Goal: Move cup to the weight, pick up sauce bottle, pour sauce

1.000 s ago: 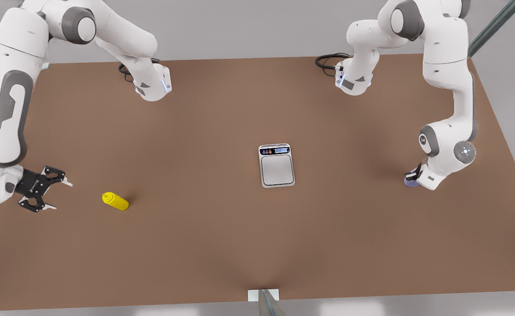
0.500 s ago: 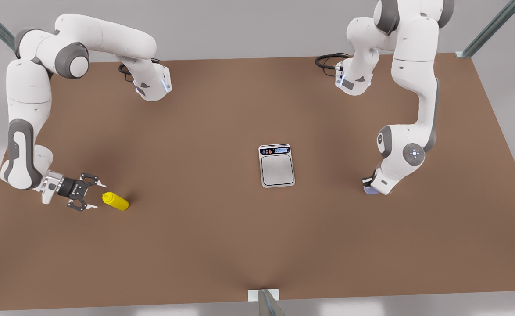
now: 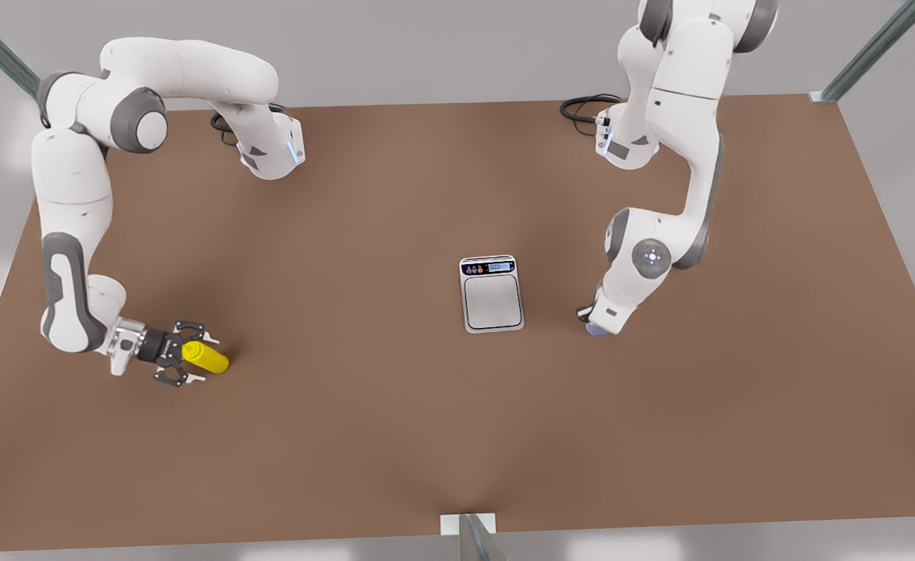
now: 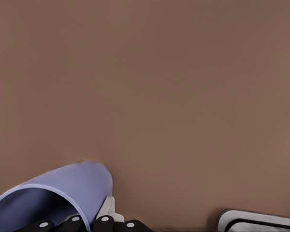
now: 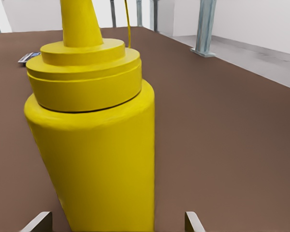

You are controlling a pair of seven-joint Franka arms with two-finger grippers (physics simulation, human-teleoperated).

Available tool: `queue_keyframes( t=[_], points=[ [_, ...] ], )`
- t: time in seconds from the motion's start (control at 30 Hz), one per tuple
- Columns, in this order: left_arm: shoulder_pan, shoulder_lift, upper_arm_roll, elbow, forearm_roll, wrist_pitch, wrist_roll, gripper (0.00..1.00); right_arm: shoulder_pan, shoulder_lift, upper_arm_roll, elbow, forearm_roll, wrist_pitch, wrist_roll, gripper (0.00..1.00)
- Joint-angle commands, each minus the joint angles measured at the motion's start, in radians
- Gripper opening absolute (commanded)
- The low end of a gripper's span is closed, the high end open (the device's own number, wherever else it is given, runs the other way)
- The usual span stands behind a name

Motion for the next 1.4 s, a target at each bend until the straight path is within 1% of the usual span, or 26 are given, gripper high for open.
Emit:
queue_keyframes(
  t=[0.0, 0.23, 0.27, 0.3, 0.43, 0.47, 0.77, 0.97, 1.0, 1.03, 1.1, 1.23, 1.3, 1.37],
  points=[
    [-0.007, 0.0, 0.0, 0.0, -0.074, 0.0, -0.002, 0.21, 0.0, 0.002, 0.0, 0.0, 0.002, 0.0, 0.0, 1.0],
    [-0.097, 0.002, 0.001, 0.006, -0.071, 0.014, -0.117, 0.21, 0.009, 0.012, 0.011, 0.009, 0.022, 0.0, -0.002, 1.0],
    [-0.105, 0.002, 0.001, 0.006, -0.071, 0.016, -0.127, 0.21, 0.009, 0.012, 0.011, 0.009, 0.022, 0.0, -0.002, 0.82],
    [-0.115, 0.002, 0.001, 0.006, -0.069, 0.016, -0.138, 0.21, 0.009, 0.012, 0.011, 0.009, 0.022, 0.0, -0.002, 0.74],
    [-0.142, 0.003, 0.001, 0.012, -0.066, 0.016, -0.175, 0.21, 0.008, 0.012, 0.009, 0.008, 0.022, -0.002, -0.002, 0.62],
    [-0.151, 0.003, 0.003, 0.012, -0.066, 0.014, -0.178, 0.21, 0.008, 0.012, 0.011, 0.008, 0.022, -0.002, -0.002, 0.6],
    [-0.22, 0.003, 0.004, 0.029, -0.042, 0.014, -0.304, 0.21, 0.006, 0.012, 0.011, 0.008, 0.023, -0.005, 0.0, 0.55],
    [-0.263, 0.02, 0.004, 0.066, -0.028, 0.011, -0.381, 0.21, 0.008, 0.0, 0.009, 0.032, 0.022, -0.015, 0.047, 0.54],
    [-0.269, 0.04, 0.004, 0.098, -0.019, 0.005, -0.413, 0.21, 0.009, -0.015, 0.009, 0.044, 0.017, -0.015, 0.078, 0.55],
    [-0.28, 0.057, 0.003, 0.121, 0.041, 0.002, -0.482, 0.21, 0.011, -0.029, 0.008, 0.046, 0.013, -0.023, 0.109, 0.55],
    [-0.293, 0.066, 0.003, 0.138, 0.043, 0.002, -0.508, 0.21, 0.015, -0.046, 0.009, 0.06, 0.009, -0.025, 0.15, 0.55],
    [-0.341, 0.147, 0.004, 0.253, 0.047, -0.042, -0.611, 0.21, 0.106, -0.063, 0.0, 0.13, -0.006, -0.014, 0.313, 0.55],
    [-0.359, 0.189, 0.003, 0.311, 0.118, -0.064, -0.713, 0.21, 0.142, -0.064, -0.003, 0.144, -0.006, -0.011, 0.357, 0.55],
    [-0.362, 0.189, 0.001, 0.316, 0.118, -0.064, -0.716, 0.21, 0.162, -0.064, -0.006, 0.176, -0.027, 0.008, 0.414, 0.55]
  ],
)
